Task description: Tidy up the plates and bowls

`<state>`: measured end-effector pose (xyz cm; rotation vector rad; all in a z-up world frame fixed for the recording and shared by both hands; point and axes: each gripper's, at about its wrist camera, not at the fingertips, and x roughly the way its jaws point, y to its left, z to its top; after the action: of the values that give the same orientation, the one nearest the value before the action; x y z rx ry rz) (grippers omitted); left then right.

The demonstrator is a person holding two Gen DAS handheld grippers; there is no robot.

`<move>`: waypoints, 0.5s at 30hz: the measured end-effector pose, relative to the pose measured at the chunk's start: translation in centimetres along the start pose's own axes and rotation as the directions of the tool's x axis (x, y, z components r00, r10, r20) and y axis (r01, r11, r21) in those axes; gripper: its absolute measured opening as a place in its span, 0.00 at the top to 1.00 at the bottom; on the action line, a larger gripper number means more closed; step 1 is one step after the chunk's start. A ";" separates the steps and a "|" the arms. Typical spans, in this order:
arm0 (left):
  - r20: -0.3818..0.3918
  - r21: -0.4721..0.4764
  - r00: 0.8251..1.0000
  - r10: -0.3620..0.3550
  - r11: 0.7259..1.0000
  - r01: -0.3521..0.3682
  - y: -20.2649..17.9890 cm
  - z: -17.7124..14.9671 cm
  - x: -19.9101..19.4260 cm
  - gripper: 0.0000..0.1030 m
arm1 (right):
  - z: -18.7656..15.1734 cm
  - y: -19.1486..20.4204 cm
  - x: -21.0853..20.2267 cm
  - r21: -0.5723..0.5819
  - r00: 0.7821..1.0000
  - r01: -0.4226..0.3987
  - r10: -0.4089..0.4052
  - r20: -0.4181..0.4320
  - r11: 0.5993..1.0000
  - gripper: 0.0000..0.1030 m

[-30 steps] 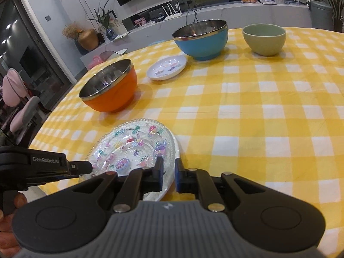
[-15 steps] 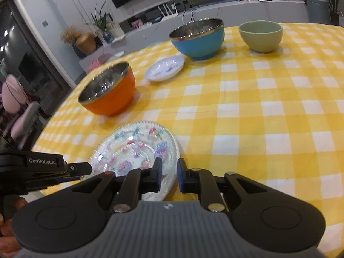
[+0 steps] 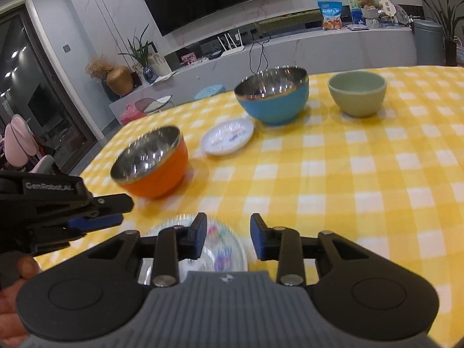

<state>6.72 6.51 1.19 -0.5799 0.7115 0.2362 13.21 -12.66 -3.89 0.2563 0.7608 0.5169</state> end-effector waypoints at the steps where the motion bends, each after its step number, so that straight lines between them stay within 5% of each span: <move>1: 0.002 0.001 1.000 -0.007 1.000 0.007 -0.4 0.3 0.5 0.79 | 0.7 -0.2 0.4 0.008 1.000 0.000 0.000 0.002 1.000 0.68; 8: -0.009 -0.048 1.000 -0.029 0.998 0.028 -2.4 2.0 5.0 0.79 | 5.0 -1.5 4.0 0.050 1.000 0.019 -0.020 0.021 0.999 0.69; 15: -0.044 -0.247 0.999 -0.028 0.969 0.016 -2.5 2.5 9.8 0.79 | 8.2 -3.9 8.6 0.168 1.000 0.004 0.000 -0.019 0.986 0.80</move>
<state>16.27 5.98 -2.83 -0.8330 0.7257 0.2935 25.70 -11.66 -4.76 0.4076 0.8246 0.4542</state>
